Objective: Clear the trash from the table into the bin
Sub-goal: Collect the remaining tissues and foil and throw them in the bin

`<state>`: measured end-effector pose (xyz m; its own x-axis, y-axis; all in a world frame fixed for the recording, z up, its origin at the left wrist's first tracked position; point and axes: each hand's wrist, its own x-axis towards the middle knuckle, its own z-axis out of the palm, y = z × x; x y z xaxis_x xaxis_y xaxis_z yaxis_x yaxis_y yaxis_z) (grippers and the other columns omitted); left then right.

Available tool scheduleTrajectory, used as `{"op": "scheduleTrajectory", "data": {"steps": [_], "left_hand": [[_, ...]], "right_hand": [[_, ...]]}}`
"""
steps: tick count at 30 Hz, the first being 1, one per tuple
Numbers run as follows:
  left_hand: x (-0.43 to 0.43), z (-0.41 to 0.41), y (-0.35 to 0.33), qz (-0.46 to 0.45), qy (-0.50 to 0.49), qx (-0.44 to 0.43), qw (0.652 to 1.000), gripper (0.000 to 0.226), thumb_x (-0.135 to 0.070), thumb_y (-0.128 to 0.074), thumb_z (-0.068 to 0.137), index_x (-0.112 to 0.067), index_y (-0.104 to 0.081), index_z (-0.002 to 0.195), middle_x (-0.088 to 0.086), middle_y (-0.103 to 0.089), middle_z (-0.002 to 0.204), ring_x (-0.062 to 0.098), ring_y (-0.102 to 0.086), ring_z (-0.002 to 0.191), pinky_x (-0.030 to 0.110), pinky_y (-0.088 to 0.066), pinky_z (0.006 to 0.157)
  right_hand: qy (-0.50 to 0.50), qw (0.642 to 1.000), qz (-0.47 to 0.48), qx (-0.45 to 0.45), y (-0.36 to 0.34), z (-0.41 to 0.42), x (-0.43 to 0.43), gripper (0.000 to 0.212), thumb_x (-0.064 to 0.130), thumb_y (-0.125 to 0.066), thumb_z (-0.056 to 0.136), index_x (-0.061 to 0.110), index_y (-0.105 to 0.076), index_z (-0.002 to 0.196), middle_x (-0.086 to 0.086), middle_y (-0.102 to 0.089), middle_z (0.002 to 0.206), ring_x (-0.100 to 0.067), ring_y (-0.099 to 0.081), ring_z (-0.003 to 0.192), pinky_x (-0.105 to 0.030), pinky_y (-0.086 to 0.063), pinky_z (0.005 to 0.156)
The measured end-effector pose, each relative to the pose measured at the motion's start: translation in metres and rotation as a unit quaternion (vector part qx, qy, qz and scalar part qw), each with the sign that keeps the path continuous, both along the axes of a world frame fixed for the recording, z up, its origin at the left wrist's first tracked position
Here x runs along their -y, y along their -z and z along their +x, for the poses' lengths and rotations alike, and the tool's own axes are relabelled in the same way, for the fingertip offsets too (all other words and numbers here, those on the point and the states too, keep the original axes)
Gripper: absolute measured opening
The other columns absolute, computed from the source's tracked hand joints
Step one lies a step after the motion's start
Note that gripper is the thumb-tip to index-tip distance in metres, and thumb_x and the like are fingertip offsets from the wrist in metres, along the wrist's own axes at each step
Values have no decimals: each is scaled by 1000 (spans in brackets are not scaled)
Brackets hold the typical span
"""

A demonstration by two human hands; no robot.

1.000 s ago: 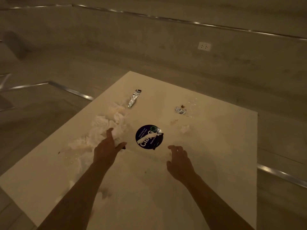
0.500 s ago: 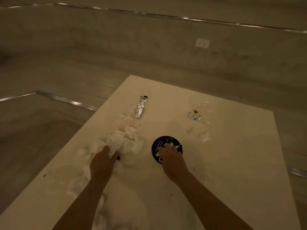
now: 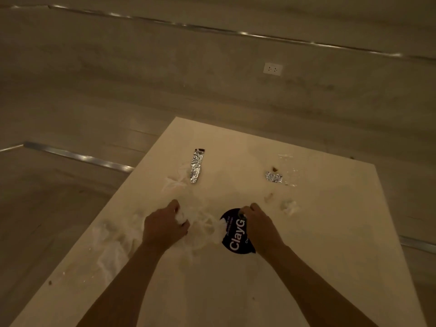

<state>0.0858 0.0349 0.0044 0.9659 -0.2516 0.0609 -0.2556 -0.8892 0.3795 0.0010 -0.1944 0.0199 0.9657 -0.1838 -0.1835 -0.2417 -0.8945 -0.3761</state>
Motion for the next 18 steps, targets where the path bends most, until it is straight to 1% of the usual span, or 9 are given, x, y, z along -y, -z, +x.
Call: {"op": "scheduleTrajectory", "data": {"steps": [2, 4, 6, 7, 9, 11, 14, 16, 18], "left_hand": [[9, 8, 4, -2, 57, -34, 998, 46, -42, -62, 66, -31, -46, 107, -1, -67, 74, 28, -67, 74, 29, -43, 61], [17, 14, 10, 15, 121, -49, 991, 67, -44, -58, 69, -46, -30, 130, -5, -68, 82, 22, -66, 79, 29, -48, 67], [24, 16, 16, 42, 162, -49, 985, 70, -47, -55, 76, -55, -21, 137, -5, -69, 90, 19, -66, 87, 27, -48, 72], [28, 17, 20, 58, 173, -43, 982, 64, -48, -54, 78, -55, -26, 136, -5, -71, 95, 18, -66, 91, 26, -48, 73], [32, 16, 23, 56, 176, -28, 982, 47, -47, -56, 81, -51, -47, 126, -7, -72, 101, 17, -66, 96, 25, -47, 75], [37, 15, 25, 21, 166, -11, 986, 28, -42, -58, 82, -42, -64, 109, -9, -73, 97, 15, -67, 94, 23, -44, 71], [45, 19, 25, 45, 170, -9, 984, 14, -38, -53, 85, -28, -62, 90, -4, -73, 86, 19, -66, 86, 25, -37, 62], [45, 20, 25, 41, 150, -22, 988, 21, -39, -46, 86, -22, -57, 81, -2, -72, 80, 21, -66, 81, 29, -43, 62], [44, 19, 21, -2, 124, -26, 992, 35, -47, -34, 81, -20, -55, 74, -4, -70, 72, 19, -65, 74, 32, -50, 64]], "right_hand": [[30, 999, 24, 24, -6, 1, 7, 33, 2, -57, 87, 9, -50, 118, -11, -50, 117, -31, -62, 97, -40, -56, 78], [66, 995, 39, 58, -7, 0, 13, 25, 2, -44, 91, 10, -50, 114, -12, -55, 110, -31, -62, 91, -40, -54, 73], [89, 992, 37, 86, -4, -4, 15, 20, 16, -40, 97, 13, -50, 114, -9, -57, 107, -29, -62, 90, -37, -52, 73], [88, 992, 36, 85, -2, -6, 15, 24, 28, -41, 98, 15, -48, 117, -6, -56, 109, -27, -63, 91, -35, -52, 75], [69, 995, 42, 60, 5, -8, 10, 38, 43, -44, 95, 19, -43, 124, -4, -51, 114, -25, -62, 93, -33, -51, 77], [59, 996, 44, 48, 14, -6, 9, 41, 42, -46, 94, 20, -40, 128, -5, -48, 118, -25, -61, 94, -33, -51, 77], [105, 991, 47, 71, 20, 0, 20, 36, 34, -48, 95, 18, -42, 127, -7, -48, 119, -26, -60, 97, -33, -50, 77], [158, 982, 22, 106, 20, 3, 37, 37, 30, -52, 92, 17, -44, 126, -8, -47, 120, -25, -56, 102, -31, -49, 77], [224, 967, -8, 124, 21, 4, 59, 44, 29, -58, 89, 16, -43, 129, -10, -44, 123, -26, -50, 109, -32, -50, 81]]}}
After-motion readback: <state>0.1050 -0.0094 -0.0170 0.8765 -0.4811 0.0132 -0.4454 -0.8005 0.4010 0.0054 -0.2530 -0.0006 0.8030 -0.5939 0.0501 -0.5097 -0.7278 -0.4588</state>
